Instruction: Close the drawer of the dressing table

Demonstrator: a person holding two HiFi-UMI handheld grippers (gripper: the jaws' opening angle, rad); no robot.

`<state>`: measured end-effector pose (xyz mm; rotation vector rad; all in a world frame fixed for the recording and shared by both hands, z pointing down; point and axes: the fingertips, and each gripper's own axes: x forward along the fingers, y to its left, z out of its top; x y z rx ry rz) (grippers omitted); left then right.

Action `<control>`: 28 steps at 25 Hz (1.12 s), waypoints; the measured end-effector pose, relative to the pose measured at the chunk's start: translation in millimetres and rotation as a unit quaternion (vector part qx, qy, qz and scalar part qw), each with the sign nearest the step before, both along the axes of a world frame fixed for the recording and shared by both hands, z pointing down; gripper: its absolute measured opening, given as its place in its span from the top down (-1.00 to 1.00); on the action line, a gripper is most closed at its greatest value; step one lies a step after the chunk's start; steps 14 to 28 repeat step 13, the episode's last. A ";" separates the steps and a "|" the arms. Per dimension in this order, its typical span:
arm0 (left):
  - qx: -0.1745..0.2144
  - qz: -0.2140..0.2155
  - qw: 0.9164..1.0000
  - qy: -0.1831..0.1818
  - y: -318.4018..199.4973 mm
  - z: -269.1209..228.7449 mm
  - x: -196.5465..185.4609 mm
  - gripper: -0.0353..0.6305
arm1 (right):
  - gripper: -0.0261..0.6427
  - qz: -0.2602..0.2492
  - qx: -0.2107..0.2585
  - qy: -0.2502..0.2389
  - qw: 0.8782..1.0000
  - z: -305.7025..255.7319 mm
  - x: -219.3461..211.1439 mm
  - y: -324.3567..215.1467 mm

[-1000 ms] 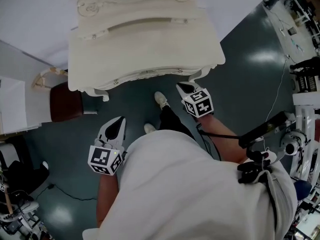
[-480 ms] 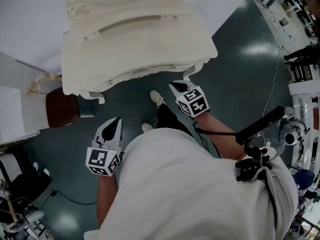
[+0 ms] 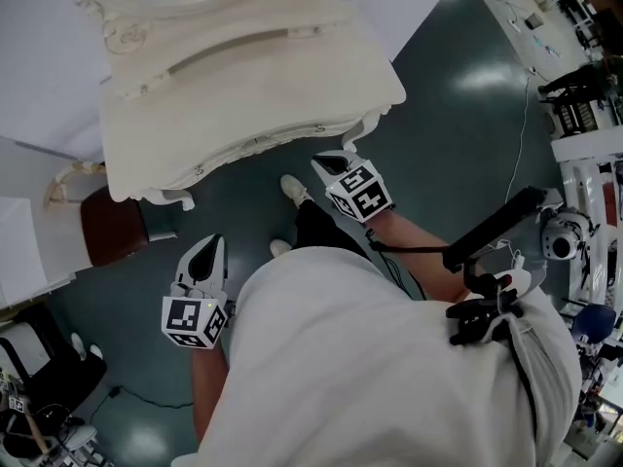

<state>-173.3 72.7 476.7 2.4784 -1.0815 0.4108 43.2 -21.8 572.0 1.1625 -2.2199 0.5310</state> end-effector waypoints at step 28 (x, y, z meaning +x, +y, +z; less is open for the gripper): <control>-0.004 0.010 1.000 0.001 -38.3 4.3 16.0 0.88 | 0.92 0.007 -0.003 0.003 1.000 5.6 15.8 -31.7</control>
